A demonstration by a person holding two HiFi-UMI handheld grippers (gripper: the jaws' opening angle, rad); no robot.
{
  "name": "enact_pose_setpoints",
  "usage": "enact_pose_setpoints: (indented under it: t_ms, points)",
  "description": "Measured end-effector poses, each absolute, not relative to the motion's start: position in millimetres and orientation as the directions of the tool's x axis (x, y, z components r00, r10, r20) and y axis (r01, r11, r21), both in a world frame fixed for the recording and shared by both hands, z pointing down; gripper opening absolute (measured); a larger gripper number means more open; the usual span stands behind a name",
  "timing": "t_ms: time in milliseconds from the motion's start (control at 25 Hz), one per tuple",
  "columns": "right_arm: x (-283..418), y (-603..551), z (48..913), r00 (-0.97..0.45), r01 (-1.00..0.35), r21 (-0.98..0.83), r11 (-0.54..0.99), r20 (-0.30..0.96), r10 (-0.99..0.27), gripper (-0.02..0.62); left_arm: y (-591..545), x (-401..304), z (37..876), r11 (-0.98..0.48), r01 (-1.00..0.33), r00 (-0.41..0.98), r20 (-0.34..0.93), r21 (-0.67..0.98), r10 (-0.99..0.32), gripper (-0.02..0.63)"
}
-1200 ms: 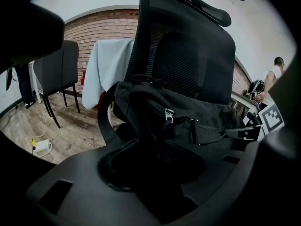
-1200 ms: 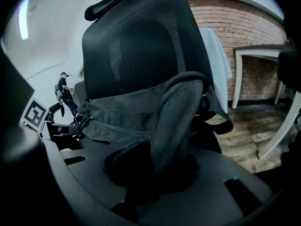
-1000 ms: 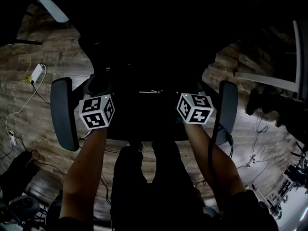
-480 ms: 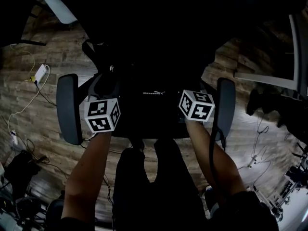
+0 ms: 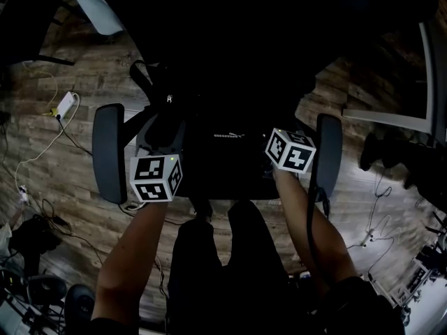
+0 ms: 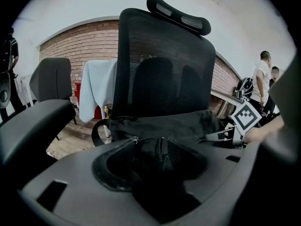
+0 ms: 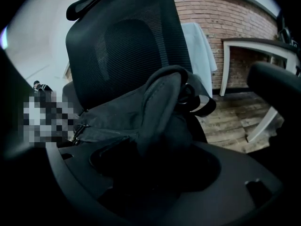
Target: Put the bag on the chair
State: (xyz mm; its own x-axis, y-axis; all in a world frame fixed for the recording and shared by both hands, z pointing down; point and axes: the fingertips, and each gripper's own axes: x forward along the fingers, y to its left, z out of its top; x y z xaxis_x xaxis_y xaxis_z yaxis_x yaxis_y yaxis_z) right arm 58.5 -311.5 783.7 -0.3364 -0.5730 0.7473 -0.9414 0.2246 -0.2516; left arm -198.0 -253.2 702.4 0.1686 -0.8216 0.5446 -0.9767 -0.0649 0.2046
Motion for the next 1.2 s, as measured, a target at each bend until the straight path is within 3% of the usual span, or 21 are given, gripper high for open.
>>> enact_pose_setpoints:
  t_ms: [240, 520, 600, 720, 1200]
  points:
    - [67, -311, 788, -0.316, -0.949, -0.262, 0.178, 0.759, -0.570, 0.405, -247, -193, 697, -0.069, -0.974, 0.177, 0.538, 0.215, -0.824, 0.222]
    - [71, -306, 783, -0.277, -0.961, -0.218, 0.172, 0.765, -0.581, 0.451, -243, -191, 694, -0.075, -0.971, 0.189, 0.539, 0.226, -0.821, 0.222]
    - [71, -306, 777, -0.258, -0.962, -0.143, 0.234, 0.762, -0.594, 0.568, -242, -190, 692, -0.080, -0.970, 0.195, 0.538, 0.229, -0.820, 0.223]
    - [62, -299, 773, -0.296, -0.941, -0.135, 0.309, 0.768, -0.568, 0.566, -240, -188, 685, -0.093, -0.969, 0.204, 0.533, 0.228, -0.821, 0.223]
    - [51, -287, 724, -0.360, -0.923, -0.174, 0.343, 0.705, -0.611, 0.563, -231, -187, 646, -0.121, -0.953, 0.243, 0.463, 0.278, -0.852, 0.222]
